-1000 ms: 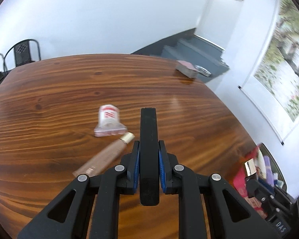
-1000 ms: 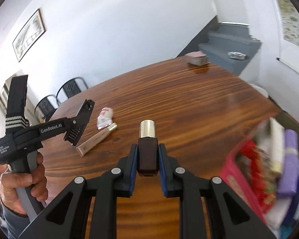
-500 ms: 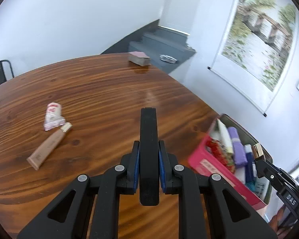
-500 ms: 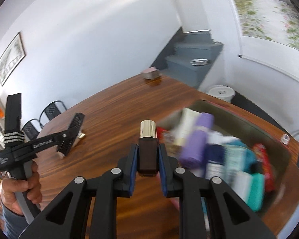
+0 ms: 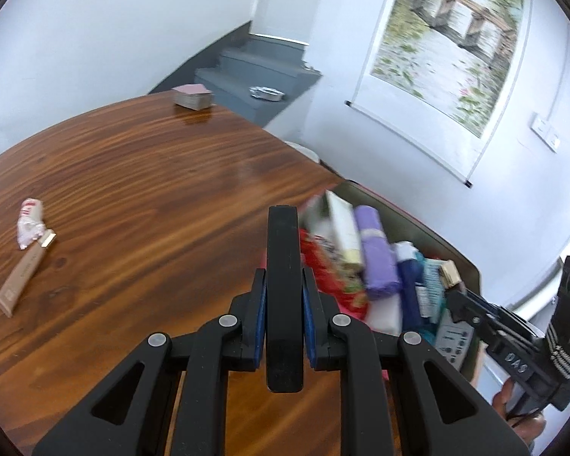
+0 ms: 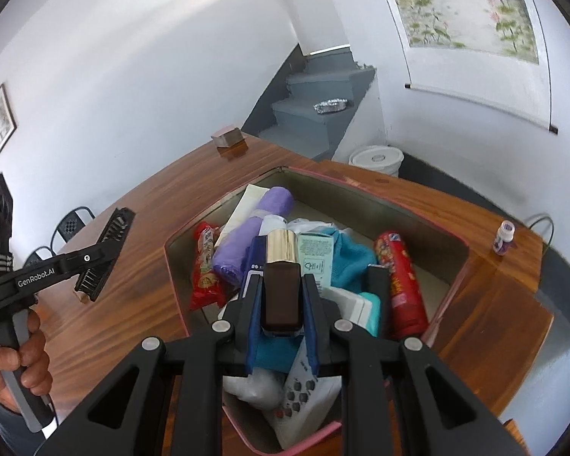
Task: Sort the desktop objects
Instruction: 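Carry the black comb and brown bottle over the tin with both grippers, then open both grippers to drop the comb and brown bottle into the tin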
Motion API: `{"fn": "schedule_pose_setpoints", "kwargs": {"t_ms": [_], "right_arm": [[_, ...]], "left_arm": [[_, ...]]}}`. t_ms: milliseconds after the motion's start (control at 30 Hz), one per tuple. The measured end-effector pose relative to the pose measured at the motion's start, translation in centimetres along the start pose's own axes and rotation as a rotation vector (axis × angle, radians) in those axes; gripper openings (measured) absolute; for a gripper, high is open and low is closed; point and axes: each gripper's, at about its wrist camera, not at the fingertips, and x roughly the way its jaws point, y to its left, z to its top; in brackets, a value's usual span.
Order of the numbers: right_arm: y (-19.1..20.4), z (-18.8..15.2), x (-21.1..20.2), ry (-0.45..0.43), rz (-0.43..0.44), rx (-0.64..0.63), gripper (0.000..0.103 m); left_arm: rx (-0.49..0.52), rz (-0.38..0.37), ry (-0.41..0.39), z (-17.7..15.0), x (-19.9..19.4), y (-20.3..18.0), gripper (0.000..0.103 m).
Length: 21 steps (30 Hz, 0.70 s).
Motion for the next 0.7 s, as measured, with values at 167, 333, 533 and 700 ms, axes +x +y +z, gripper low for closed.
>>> {"fn": "schedule_pose_setpoints", "kwargs": {"t_ms": [167,333,533,700], "right_arm": [[0.0,-0.4,-0.4,-0.005,-0.010,-0.038,0.022],[-0.4,-0.5,-0.1,0.019,0.027,-0.036,0.022],[-0.8,-0.6,0.1,0.029,0.065,-0.029,0.022],[-1.0,-0.6,0.1,0.023,0.083,-0.025,0.022]], "left_arm": [[0.051,-0.052,0.017,-0.3,0.8,-3.0,0.018],[0.089,-0.066,0.028,0.3,2.1,-5.0,0.018],[0.079,-0.032,0.039,2.1,4.6,-5.0,0.018],[0.076,-0.013,0.061,3.1,7.2,-5.0,0.018]]}}
